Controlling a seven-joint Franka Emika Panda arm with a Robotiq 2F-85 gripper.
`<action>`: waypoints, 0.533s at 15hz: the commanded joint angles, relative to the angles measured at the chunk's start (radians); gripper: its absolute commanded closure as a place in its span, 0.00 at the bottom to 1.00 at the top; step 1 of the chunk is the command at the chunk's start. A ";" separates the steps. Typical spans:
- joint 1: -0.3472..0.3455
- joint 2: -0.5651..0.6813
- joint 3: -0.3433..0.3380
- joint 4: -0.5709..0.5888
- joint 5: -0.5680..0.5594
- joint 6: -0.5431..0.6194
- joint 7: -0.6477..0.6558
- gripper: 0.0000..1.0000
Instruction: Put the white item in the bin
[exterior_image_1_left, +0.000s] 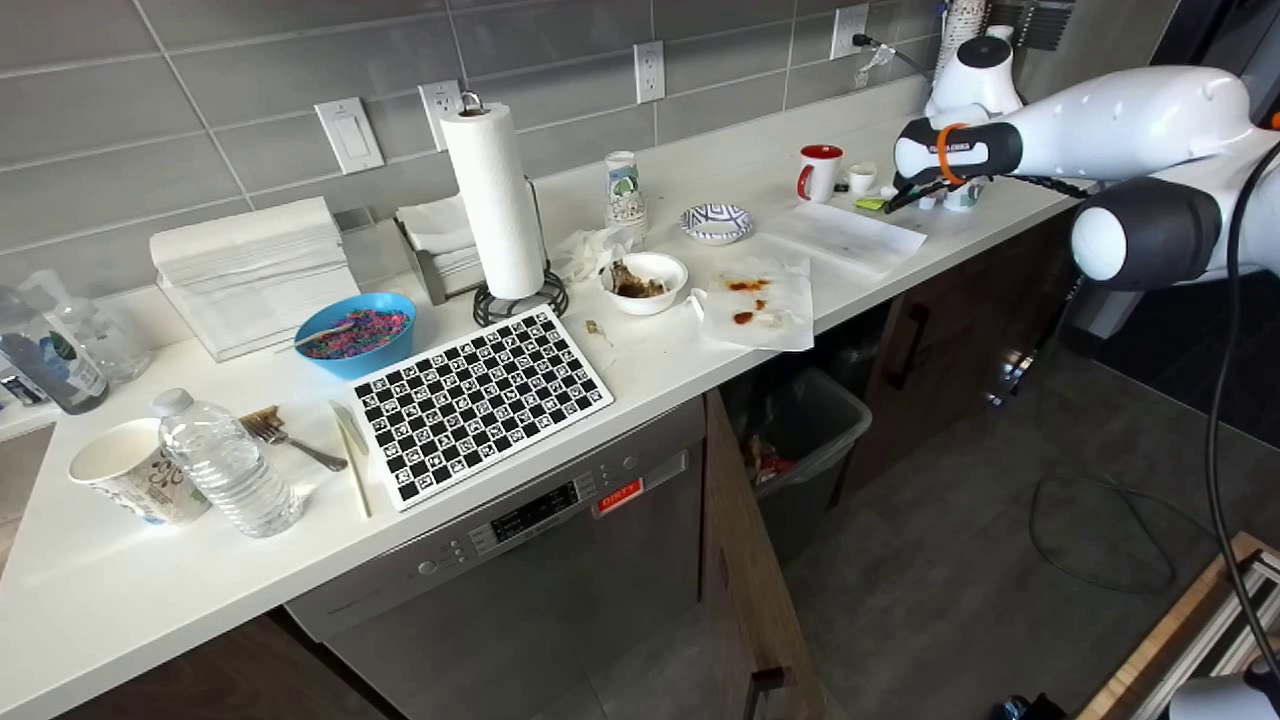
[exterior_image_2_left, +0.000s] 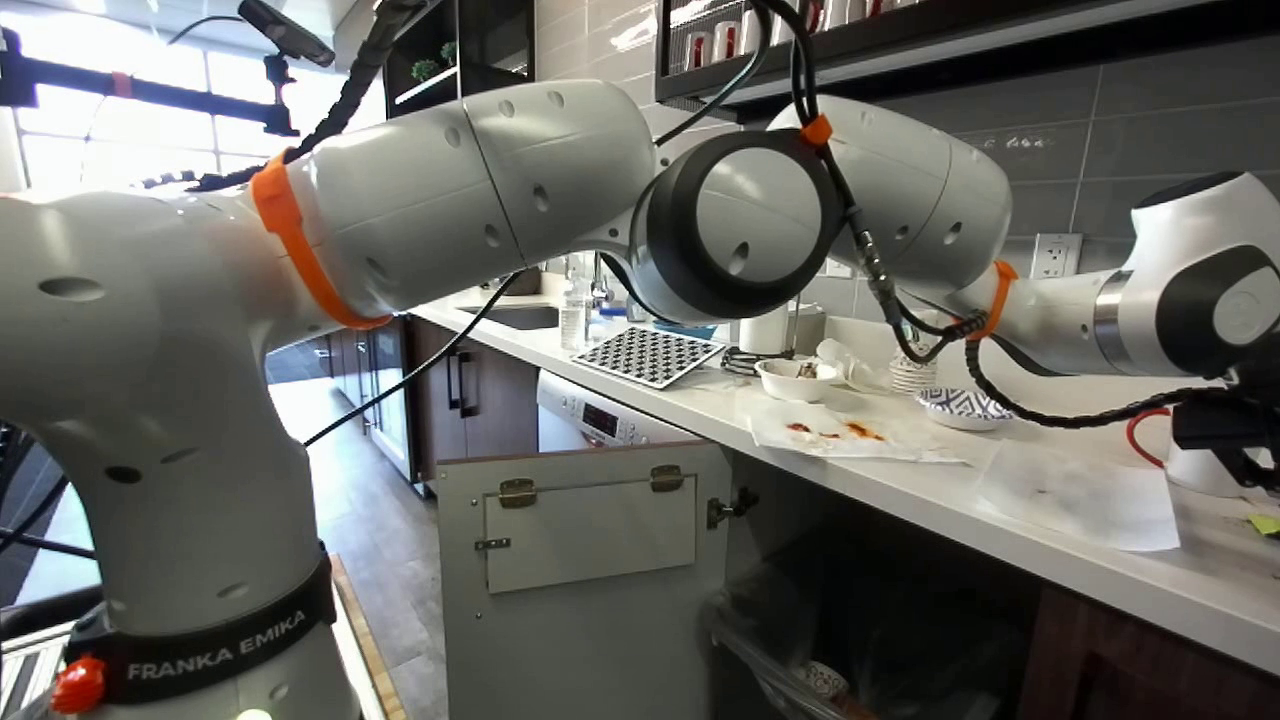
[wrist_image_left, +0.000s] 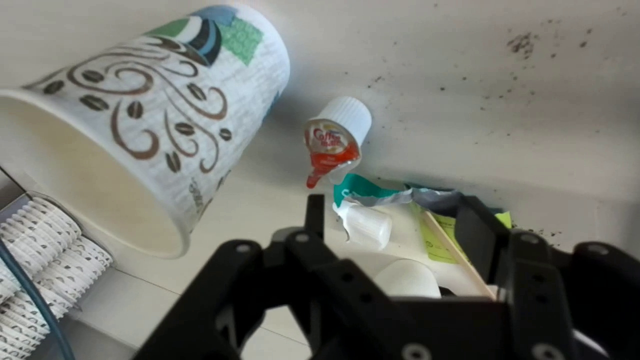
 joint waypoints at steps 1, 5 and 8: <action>0.008 0.016 -0.022 0.007 -0.005 -0.005 0.052 0.44; 0.011 0.033 -0.028 0.015 0.002 0.013 0.133 0.52; 0.016 0.042 -0.042 0.018 -0.002 0.027 0.217 0.41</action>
